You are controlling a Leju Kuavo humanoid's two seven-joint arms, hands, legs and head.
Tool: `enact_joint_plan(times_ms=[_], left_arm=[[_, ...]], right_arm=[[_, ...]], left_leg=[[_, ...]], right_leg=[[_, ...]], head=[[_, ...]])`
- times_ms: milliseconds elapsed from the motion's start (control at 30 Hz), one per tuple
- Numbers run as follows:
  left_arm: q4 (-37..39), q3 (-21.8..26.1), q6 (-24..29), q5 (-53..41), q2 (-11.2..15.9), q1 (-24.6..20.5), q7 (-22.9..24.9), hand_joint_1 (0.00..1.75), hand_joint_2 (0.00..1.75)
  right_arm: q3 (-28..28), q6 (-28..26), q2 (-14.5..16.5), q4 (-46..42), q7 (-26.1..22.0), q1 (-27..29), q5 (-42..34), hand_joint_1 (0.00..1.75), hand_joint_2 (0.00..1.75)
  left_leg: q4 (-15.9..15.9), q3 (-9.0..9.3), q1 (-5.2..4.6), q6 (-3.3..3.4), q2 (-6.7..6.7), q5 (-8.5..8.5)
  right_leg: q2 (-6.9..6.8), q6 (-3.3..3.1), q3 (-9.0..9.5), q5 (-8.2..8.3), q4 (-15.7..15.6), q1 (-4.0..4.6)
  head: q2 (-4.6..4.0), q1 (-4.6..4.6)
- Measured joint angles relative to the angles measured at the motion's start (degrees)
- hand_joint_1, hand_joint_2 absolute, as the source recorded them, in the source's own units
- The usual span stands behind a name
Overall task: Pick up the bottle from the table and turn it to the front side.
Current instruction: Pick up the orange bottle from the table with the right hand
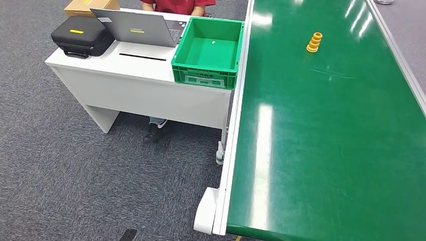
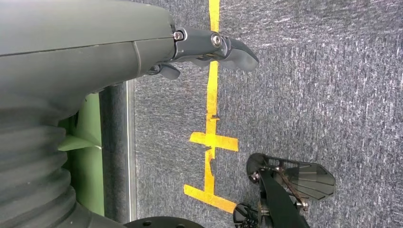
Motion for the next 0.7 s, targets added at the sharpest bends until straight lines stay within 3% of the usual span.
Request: enact_joint_plan(times_ms=[467, 700], left_arm=[[0.00, 0.00, 0.49, 0.81, -0.03, 0.46, -0.21, 0.00, 1.75], [0.00, 0.01, 0.56, 1.13, -0.03, 0.70, -0.35, 0.00, 1.75]], right_arm=[[-0.15, -1.46, 1.36, -3.78, 0.19, 0.99, 7.13, 0.00, 1.75], [-3.11, -1.45, 2.72, -6.72, 0.17, 1.02, 13.73, 0.00, 1.75]], left_leg=[[0.00, 0.00, 0.00, 0.00, 0.00, 0.00], [0.00, 0.00, 0.00, 0.00, 0.00, 0.00]], right_leg=[[0.00, 0.00, 0.00, 0.00, 0.00, 0.00], [0.00, 0.00, 0.00, 0.00, 0.00, 0.00]], head=[[0.00, 0.01], [0.00, 0.01]])
